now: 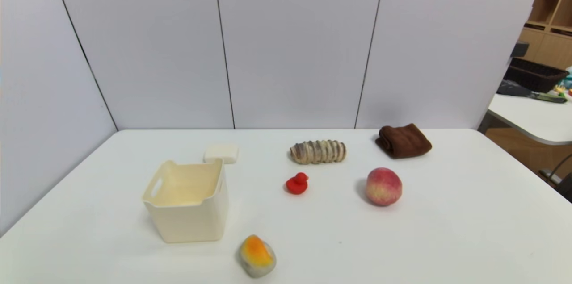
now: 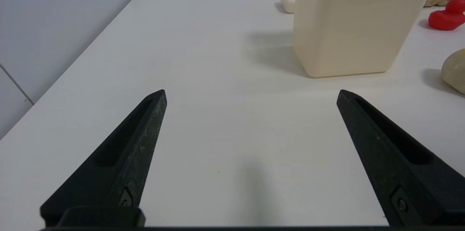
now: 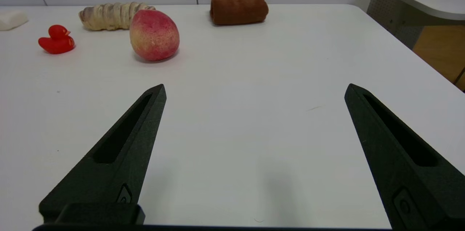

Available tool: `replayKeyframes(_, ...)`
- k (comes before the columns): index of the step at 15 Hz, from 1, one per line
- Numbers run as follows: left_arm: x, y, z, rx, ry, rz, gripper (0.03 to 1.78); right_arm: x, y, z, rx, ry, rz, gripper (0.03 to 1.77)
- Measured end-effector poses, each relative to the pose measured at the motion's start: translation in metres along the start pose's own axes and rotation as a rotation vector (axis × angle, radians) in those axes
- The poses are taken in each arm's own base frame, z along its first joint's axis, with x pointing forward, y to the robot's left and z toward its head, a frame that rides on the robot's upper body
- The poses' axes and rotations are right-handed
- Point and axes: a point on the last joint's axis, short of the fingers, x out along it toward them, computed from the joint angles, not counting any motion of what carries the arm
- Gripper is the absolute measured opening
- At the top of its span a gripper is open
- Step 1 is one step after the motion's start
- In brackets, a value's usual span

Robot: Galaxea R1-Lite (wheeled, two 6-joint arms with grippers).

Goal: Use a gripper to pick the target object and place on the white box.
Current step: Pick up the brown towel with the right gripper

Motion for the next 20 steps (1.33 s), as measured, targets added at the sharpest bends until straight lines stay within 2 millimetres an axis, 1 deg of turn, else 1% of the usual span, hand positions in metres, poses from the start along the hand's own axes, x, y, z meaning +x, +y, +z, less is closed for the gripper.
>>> replayKeyframes(7, 0.000, 0.000, 0.000, 0.000, 0.000, 0.000, 1.69, 0.000, 0.000, -0.001, -0.002, 0.017, 0.001, 1.70)
replayKeyframes(9, 0.000, 0.000, 0.000, 0.000, 0.000, 0.000, 1.69, 0.002, 0.000, 0.001, -0.005, 0.069, 0.002, 1.70)
replayKeyframes(10, 0.000, 0.000, 0.000, 0.000, 0.000, 0.000, 1.69, 0.003, 0.000, 0.005, -0.005, 0.094, 0.004, 1.70)
replayKeyframes(12, 0.000, 0.000, 0.000, 0.000, 0.000, 0.000, 1.69, 0.004, 0.000, 0.023, -0.006, 0.140, 0.012, 1.70)
replayKeyframes(15, 0.000, 0.000, 0.000, 0.000, 0.000, 0.000, 1.69, 0.014, 0.000, 0.061, -0.012, 0.202, 0.023, 1.70)
replayKeyframes(17, 0.000, 0.000, 0.000, 0.000, 0.000, 0.000, 1.69, 0.029, 0.000, 0.088, -0.017, 0.251, 0.029, 1.70)
replayKeyframes(20, 0.000, 0.000, 0.000, 0.000, 0.000, 0.000, 1.69, 0.069, 0.000, 0.126, -0.019, 0.346, 0.035, 1.70)
